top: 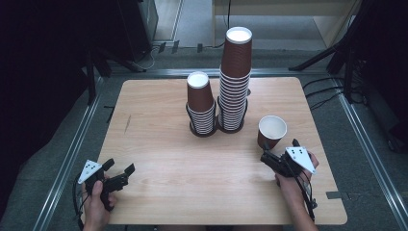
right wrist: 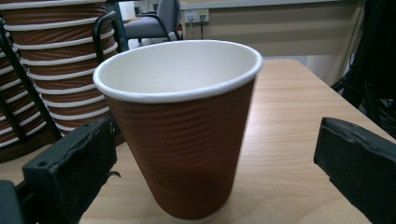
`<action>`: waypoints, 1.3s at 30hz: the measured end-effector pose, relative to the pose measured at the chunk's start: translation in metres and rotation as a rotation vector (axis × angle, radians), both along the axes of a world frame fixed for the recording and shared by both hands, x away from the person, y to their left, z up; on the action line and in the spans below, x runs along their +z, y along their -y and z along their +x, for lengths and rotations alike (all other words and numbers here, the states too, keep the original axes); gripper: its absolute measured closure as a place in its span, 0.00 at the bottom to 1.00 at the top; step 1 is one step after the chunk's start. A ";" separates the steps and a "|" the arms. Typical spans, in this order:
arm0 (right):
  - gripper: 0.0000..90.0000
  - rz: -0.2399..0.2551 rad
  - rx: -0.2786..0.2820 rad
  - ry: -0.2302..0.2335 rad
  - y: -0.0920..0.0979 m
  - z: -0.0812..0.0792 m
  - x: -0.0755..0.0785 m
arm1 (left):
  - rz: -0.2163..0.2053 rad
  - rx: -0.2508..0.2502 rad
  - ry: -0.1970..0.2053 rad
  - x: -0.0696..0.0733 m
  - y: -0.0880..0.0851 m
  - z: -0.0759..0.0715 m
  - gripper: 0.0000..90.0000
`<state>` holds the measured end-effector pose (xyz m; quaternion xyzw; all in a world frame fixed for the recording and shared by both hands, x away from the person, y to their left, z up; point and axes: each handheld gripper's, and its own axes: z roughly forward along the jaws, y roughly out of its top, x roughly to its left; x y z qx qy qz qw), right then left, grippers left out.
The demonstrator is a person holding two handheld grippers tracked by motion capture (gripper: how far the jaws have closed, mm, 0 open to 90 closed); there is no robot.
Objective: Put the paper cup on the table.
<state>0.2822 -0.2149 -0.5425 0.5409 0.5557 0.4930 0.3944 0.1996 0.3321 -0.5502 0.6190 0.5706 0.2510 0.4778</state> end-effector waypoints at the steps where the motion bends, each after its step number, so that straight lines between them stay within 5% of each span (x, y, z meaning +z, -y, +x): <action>1: 0.00 0.003 -0.002 -0.001 0.002 -0.003 0.000 | 0.000 0.000 0.000 0.000 0.000 0.000 0.07; 23: 0.00 -0.017 -0.045 0.012 0.027 -0.041 -0.001 | -0.003 0.008 0.000 0.000 0.000 -0.001 0.07; 39: 0.00 -0.036 -0.116 0.015 0.069 -0.062 -0.002 | 0.004 0.011 -0.002 0.000 -0.002 -0.005 0.07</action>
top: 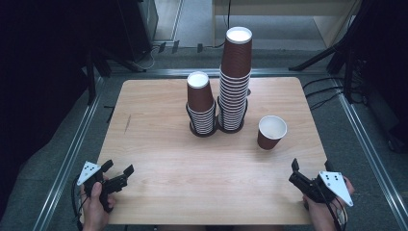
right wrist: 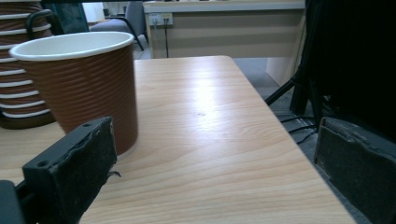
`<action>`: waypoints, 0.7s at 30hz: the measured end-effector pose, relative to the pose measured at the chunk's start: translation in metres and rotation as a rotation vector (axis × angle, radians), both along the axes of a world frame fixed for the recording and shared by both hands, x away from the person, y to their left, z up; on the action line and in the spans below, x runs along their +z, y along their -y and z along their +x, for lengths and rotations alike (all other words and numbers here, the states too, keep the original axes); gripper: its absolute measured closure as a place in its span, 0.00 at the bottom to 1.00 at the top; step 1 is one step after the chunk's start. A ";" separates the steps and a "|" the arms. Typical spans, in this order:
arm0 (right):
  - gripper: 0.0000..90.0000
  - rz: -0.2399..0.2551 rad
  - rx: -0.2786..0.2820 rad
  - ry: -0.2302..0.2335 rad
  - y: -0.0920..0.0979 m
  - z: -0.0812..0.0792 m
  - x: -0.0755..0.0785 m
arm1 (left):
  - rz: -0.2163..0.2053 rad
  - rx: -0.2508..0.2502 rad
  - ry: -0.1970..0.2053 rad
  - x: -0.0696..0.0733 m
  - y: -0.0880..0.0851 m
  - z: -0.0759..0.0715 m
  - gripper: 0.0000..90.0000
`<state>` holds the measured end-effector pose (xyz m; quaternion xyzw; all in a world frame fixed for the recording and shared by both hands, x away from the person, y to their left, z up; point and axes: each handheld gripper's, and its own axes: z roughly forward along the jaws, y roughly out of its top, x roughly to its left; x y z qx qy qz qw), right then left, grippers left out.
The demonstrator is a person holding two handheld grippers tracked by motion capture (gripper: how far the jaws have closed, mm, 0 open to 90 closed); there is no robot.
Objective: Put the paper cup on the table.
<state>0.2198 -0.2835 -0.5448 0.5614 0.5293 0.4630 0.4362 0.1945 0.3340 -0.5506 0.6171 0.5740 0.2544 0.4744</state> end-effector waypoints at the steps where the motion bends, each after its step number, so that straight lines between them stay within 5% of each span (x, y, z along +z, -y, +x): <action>1: 0.00 -0.005 -0.006 0.003 0.002 0.000 0.000 | 0.003 0.001 0.000 0.000 0.000 -0.001 0.07; 14: 0.00 0.000 -0.111 0.012 0.039 0.000 -0.001 | 0.015 0.016 -0.009 -0.001 -0.011 -0.014 0.07; 21: 0.00 -0.001 -0.126 0.016 0.044 -0.001 -0.002 | 0.011 0.034 -0.009 -0.001 -0.018 -0.020 0.07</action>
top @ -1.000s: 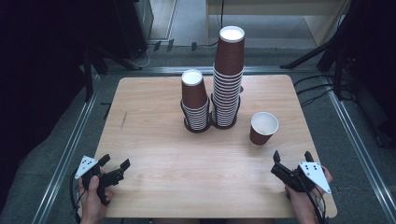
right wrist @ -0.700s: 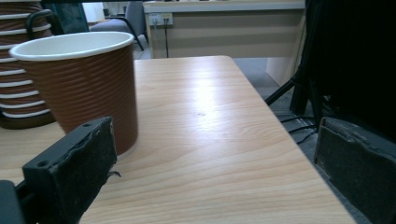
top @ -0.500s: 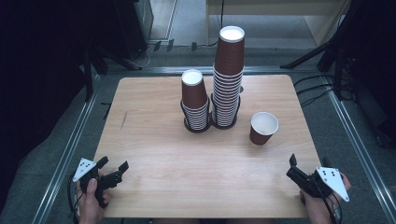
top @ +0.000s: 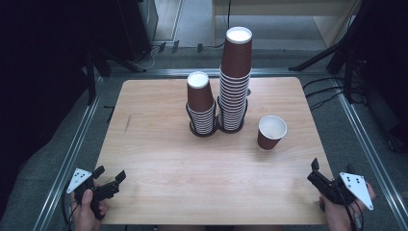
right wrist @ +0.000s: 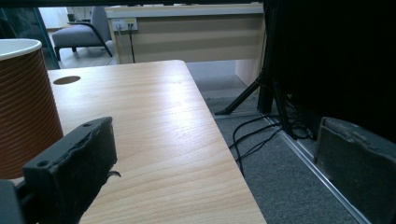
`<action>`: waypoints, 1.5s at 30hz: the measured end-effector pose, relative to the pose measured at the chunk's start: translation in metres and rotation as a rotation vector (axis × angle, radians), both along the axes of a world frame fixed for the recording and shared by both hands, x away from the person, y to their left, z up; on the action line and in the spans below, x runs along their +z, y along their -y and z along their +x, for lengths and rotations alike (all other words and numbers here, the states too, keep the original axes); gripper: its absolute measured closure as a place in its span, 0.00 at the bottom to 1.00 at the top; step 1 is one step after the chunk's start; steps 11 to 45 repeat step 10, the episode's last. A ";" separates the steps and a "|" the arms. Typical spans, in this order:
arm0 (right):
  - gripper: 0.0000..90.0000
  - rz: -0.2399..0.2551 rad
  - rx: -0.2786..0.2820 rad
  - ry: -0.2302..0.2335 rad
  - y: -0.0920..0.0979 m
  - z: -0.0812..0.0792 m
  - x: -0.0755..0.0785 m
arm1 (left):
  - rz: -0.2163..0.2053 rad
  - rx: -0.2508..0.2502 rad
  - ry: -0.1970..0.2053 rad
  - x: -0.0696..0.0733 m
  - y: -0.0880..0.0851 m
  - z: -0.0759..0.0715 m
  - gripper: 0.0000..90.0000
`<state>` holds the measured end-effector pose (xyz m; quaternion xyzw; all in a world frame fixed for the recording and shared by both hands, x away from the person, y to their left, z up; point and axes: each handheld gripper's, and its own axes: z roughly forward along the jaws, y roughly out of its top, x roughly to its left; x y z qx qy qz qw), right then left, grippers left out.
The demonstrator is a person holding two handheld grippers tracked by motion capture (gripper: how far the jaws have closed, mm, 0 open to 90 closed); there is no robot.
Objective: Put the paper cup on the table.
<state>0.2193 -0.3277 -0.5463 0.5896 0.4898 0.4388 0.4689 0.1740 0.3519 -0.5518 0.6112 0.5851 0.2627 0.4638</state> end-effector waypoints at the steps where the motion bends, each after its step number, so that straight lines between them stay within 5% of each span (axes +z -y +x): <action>1: 0.00 -0.001 0.000 0.000 0.000 0.000 0.000 | 0.003 0.003 0.000 0.000 -0.001 0.000 0.07; 10: 0.00 0.034 0.003 0.052 0.001 -0.008 0.005 | -0.012 0.078 0.005 0.001 -0.005 0.002 0.07; 45: 0.00 0.034 0.003 0.052 0.001 -0.008 0.005 | -0.012 0.078 0.005 0.001 -0.005 0.002 0.07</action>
